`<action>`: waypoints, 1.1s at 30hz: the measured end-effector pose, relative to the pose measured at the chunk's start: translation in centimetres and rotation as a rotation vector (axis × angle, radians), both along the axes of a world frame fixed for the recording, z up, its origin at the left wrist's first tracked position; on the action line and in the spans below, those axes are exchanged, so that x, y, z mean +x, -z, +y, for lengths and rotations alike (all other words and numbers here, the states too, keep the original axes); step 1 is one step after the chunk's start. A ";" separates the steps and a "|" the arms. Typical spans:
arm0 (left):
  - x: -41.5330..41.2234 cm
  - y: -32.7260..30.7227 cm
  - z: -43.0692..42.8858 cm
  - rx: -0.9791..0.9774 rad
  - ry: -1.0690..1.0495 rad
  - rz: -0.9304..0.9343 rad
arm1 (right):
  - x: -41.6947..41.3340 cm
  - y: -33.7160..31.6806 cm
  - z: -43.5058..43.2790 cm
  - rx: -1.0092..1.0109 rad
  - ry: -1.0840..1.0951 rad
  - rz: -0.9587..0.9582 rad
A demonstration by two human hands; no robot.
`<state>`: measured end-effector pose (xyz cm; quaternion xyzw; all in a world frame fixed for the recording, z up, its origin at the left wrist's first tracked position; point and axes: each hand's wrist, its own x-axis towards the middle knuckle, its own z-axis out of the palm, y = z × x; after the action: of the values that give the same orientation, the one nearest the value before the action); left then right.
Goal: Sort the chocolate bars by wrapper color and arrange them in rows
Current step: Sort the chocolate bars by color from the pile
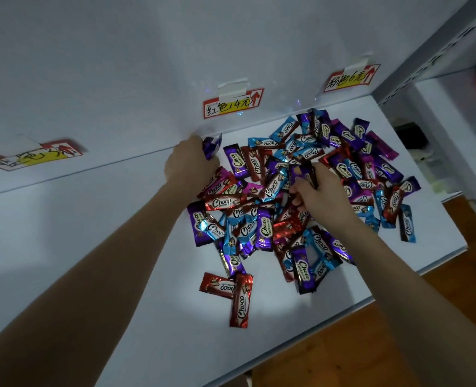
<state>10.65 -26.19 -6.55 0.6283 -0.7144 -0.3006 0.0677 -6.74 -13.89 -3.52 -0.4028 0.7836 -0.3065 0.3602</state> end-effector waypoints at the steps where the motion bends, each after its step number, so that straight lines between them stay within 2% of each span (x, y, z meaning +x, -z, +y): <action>1: 0.5 -0.1 0.3 0.014 0.000 0.036 | 0.4 0.1 -0.5 0.003 -0.034 0.034; 7: 4.6 -1.2 3.2 0.080 -0.096 0.210 | 4.0 1.4 -5.7 0.029 -0.214 0.281; 10: 6.2 -1.7 4.6 0.093 -0.101 0.227 | 5.3 2.1 -8.4 0.130 -0.233 0.425; 12: 6.7 -1.7 5.8 0.120 -0.100 0.195 | 5.7 1.9 -9.3 0.210 -0.238 0.449; 17: 6.4 -0.8 8.6 0.143 -0.056 0.006 | 5.6 1.4 -9.0 0.220 -0.248 0.345; 22: 5.5 -1.3 8.9 0.108 -0.015 -0.201 | 5.2 0.3 -6.7 0.019 -0.117 0.172; 29: 5.4 -2.1 9.1 0.153 -0.067 -0.243 | 3.8 -0.5 -1.8 -0.030 0.007 -0.016; 33: 4.6 -2.1 8.5 0.206 -0.034 -0.130 | 3.1 -1.1 0.9 -0.065 0.129 -0.142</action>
<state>15.22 -17.70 -4.43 0.6622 -0.6718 -0.3297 -0.0387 -3.63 -12.95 -2.44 -0.3403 0.7700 -0.3823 0.3809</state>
